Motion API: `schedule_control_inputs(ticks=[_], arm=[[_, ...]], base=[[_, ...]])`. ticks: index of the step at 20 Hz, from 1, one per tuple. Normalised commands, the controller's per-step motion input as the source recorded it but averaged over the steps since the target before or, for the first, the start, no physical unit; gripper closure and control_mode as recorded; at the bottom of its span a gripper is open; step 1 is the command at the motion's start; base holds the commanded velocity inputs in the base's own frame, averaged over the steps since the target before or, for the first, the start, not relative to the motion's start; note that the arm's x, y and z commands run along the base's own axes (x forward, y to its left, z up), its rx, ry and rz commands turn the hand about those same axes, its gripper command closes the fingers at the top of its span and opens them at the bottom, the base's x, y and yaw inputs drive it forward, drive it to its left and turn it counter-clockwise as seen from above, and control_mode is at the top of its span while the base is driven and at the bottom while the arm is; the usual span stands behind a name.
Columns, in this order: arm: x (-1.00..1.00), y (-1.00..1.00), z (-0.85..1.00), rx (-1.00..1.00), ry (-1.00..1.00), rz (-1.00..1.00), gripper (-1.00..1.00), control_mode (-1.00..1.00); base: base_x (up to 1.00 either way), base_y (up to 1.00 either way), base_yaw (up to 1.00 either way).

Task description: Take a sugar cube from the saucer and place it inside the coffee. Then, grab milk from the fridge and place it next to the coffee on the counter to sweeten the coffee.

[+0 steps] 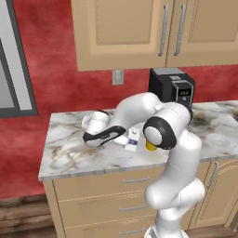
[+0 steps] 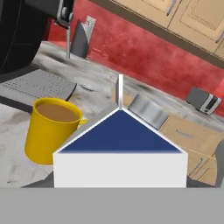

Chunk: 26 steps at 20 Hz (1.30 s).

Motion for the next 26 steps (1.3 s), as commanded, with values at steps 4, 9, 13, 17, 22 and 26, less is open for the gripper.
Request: schedule_control_inputs(ticks=[4, 9, 13, 17, 22, 26], arm=[[-0.01, 0.88, 0.13, -0.24, -0.22, -0.39, 1.00, -1.00], [0.00, 0.07, -0.58, -0.25, -0.34, -0.18, 1.00, -1.00], [0.00, -0.01, -0.97, -0.25, -0.30, -0.09, 1.00, -1.00], [0.00, 0.04, -0.60, -0.21, -0.25, -0.07, 1.00, -1.00], [0.00, -0.08, -0.42, -0.08, -0.31, -0.04, 1.00, -1.00], [0.00, 0.00, -0.71, -0.05, -0.28, 0.00, 1.00, -1.00]], base=[[0.00, 0.00, 0.00], [0.00, 0.00, 0.00], [0.00, 0.00, 0.00], [0.00, 0.00, 0.00], [0.00, 0.00, 0.00], [0.00, 0.00, 0.00]])
